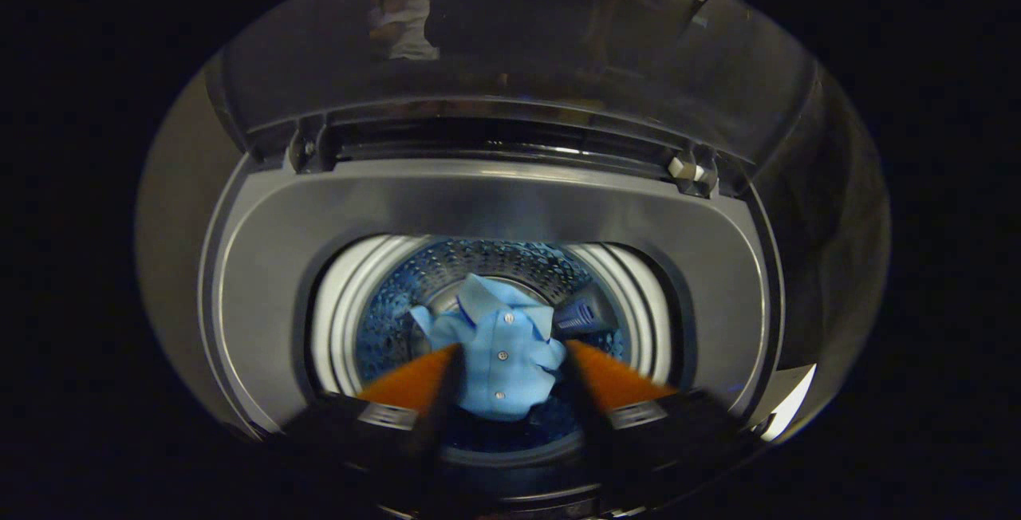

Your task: Put the clothes into the washing machine and then close the washing machine lid.

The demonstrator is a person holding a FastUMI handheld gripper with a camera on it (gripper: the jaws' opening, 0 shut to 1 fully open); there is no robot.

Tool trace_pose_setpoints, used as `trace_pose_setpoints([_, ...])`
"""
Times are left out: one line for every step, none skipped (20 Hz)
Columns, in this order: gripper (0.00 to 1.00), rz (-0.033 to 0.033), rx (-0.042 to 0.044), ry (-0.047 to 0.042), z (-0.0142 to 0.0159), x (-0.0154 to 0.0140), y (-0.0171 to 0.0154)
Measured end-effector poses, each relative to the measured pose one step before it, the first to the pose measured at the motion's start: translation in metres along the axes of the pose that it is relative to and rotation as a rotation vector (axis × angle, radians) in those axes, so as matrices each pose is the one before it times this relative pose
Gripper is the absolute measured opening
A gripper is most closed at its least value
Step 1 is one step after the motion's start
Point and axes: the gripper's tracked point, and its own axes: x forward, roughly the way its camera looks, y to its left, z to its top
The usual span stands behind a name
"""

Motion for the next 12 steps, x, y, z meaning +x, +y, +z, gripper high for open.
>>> trace_pose_setpoints([0.98,0.01672,0.00918,-0.01472,0.00686,0.00551,0.00148])
trace_pose_setpoints([0.99,-0.00595,-0.00041,-0.00117,0.00104,-0.00132,-0.00182])
trace_pose_setpoints([1.0,-0.00491,-0.00099,0.00583,-0.00228,0.00094,-0.0017])
trace_pose_setpoints([1.0,-0.0034,-0.00223,0.00336,-0.00078,-0.00044,-0.00043])
trace_pose_setpoints([1.0,-0.00432,-0.00592,0.00228,-0.0007,0.00031,-0.00111])
trace_pose_setpoints([1.0,-0.0056,-0.00456,0.00462,-0.00128,-0.00067,-0.00227])
trace_pose_setpoints([1.0,-0.00306,0.00079,0.00005,-0.00073,-0.00107,-0.0013])
trace_pose_setpoints([1.0,-0.0008,0.00276,-0.00144,0.00015,-0.0002,0.00001])
trace_pose_setpoints([1.0,-0.00217,0.00129,-0.00362,0.0005,-0.00248,-0.00148])
trace_pose_setpoints([1.0,-0.00116,0.00398,-0.00727,0.00222,-0.00278,-0.00138])
trace_pose_setpoints([1.0,0.00131,0.00766,-0.00632,0.00048,-0.00413,-0.00079])
trace_pose_setpoints([0.99,-0.00055,0.00528,-0.01534,0.00321,-0.00606,-0.00086])
